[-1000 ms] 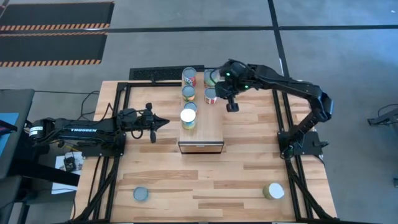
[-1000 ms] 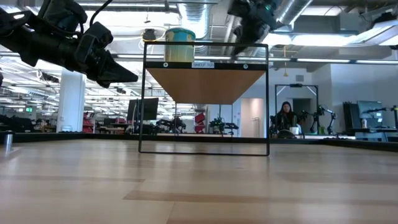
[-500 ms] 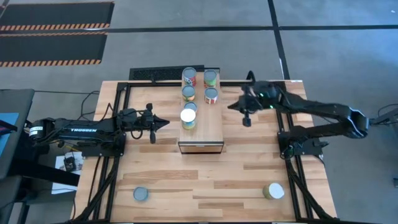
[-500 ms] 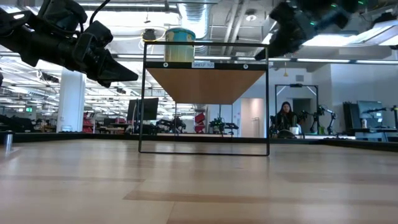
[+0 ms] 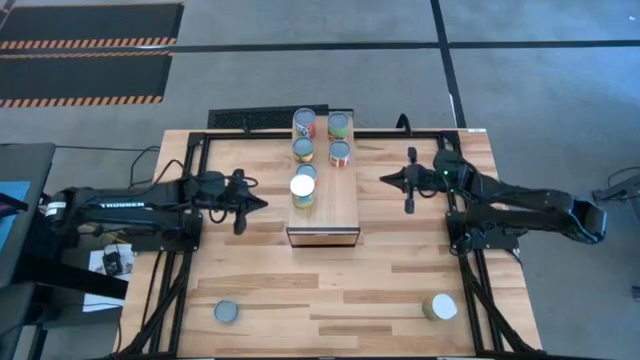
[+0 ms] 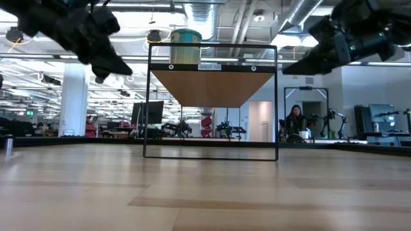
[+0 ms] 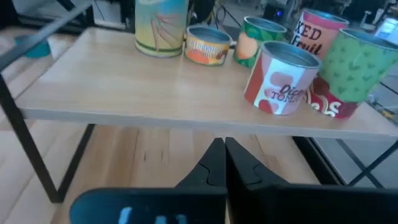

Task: Pick and place cans onto a shelf
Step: Put the canned tuna on the shelf aligned with other cans

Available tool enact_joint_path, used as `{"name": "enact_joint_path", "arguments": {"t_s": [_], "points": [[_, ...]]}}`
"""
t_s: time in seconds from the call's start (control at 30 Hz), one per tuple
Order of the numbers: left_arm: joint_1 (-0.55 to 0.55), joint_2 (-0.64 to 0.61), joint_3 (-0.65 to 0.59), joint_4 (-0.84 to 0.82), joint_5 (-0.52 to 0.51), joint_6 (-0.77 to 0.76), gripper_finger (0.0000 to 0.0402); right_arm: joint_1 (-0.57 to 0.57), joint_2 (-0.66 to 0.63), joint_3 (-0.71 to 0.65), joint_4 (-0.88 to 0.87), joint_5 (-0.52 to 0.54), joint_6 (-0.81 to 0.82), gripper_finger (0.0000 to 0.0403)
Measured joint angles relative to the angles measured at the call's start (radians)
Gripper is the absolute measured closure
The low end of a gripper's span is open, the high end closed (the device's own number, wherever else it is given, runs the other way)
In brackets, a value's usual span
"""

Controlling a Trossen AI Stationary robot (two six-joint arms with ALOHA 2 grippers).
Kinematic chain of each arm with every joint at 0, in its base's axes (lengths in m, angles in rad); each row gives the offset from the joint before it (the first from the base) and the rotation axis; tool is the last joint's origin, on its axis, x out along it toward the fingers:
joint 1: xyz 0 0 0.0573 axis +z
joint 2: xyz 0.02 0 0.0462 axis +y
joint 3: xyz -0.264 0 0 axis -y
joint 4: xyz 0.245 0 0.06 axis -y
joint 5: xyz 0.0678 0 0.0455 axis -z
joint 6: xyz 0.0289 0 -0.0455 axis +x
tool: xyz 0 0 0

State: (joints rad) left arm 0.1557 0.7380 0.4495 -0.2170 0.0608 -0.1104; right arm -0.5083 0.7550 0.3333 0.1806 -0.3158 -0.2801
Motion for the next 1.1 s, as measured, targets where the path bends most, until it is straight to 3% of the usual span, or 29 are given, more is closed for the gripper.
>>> {"name": "enact_joint_path", "arguments": {"t_s": [0.2,0.5,0.7,1.1], "points": [[-0.168,0.042,0.158,-0.255,-0.15,-0.148,0.0401,-0.129,-0.012,-0.11,0.168,-0.173,0.045,0.0399],[-0.434,0.268,0.386,-0.544,-0.256,-0.475,0.0401,-0.206,-0.01,-0.191,0.272,-0.209,0.07,0.0398],[-0.555,0.418,0.503,-0.689,-0.23,-0.671,0.0401,-0.207,-0.017,-0.191,0.277,-0.21,0.068,0.0397],[-0.822,0.604,0.53,-0.687,-0.085,-1.192,0.0401,-0.208,-0.016,-0.191,0.278,-0.209,0.044,0.0396]]}}
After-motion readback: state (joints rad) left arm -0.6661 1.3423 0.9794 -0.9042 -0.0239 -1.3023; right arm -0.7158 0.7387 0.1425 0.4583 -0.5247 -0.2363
